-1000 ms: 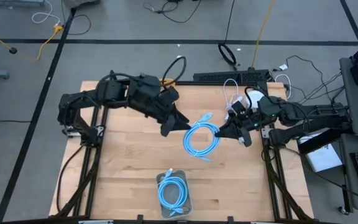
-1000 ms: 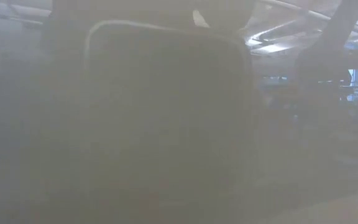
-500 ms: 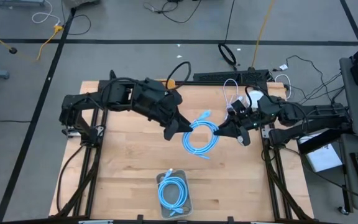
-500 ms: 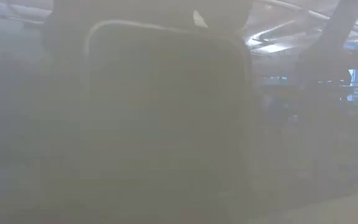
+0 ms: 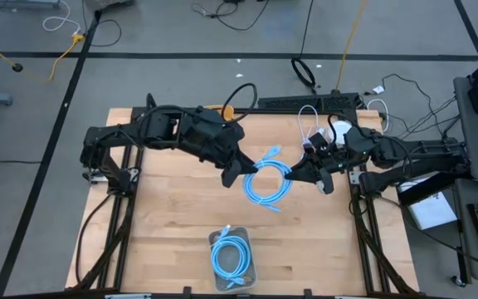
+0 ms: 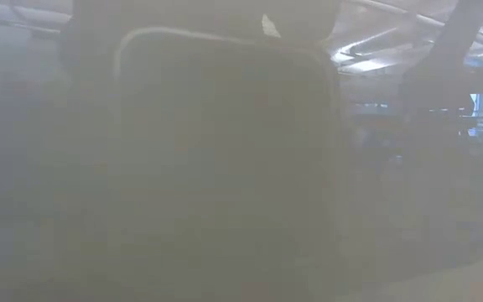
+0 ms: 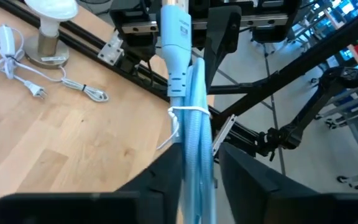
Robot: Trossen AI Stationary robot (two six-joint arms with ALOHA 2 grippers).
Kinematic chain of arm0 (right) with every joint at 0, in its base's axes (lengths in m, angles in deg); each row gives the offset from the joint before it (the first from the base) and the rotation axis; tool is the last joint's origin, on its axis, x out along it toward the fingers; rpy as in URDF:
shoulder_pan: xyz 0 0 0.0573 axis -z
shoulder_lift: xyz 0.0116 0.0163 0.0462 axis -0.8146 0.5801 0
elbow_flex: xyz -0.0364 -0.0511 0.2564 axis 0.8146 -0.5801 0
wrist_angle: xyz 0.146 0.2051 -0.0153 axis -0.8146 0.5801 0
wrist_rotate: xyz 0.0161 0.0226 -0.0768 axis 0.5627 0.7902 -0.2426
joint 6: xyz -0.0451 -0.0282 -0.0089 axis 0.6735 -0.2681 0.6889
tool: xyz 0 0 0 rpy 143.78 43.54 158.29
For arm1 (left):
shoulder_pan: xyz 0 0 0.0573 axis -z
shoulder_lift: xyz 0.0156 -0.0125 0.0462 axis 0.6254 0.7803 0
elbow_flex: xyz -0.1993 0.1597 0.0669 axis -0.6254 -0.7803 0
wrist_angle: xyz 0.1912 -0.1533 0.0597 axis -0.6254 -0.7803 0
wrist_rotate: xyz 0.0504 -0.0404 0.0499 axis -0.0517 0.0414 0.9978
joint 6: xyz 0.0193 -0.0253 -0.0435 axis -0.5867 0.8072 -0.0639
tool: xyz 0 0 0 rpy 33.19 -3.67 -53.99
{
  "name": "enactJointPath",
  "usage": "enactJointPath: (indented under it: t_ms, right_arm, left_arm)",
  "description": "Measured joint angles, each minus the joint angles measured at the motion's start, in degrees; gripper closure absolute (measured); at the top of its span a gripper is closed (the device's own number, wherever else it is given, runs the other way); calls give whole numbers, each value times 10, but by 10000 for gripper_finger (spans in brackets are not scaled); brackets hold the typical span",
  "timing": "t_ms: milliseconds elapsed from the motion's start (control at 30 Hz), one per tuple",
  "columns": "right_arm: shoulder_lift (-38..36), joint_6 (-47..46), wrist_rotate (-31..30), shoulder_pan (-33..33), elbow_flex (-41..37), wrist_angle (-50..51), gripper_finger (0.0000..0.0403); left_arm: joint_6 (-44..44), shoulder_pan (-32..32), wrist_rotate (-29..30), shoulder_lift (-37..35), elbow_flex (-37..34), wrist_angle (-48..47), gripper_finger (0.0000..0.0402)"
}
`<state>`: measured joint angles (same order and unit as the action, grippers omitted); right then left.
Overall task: Pick & Place USB Port
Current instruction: Put the blue video cable into the gray bin
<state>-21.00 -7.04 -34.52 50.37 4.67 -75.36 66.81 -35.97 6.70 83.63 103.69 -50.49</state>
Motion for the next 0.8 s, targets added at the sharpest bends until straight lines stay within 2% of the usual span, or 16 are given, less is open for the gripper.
enactJointPath:
  t_ms: [200, 467, 633, 667, 800]
  right_arm:
    - [0, 2, 1, 1, 0, -3, 376]
    - [0, 17, 0, 1, 9, -3, 376]
    - [-1, 22, 9, -5, 14, -67, 322]
    - [-1, 18, 19, -6, 15, -88, 308]
    - [-8, -6, 51, -12, 17, -175, 268]
  left_arm:
    - [-22, 0, 1, 0, 0, 0, 375]
    - [-19, 1, 32, 0, 0, -11, 375]
    - [1, 1, 38, -6, 0, -73, 380]
    - [8, 1, 40, -5, 0, -85, 392]
    - [31, 8, 44, -18, -3, -155, 394]
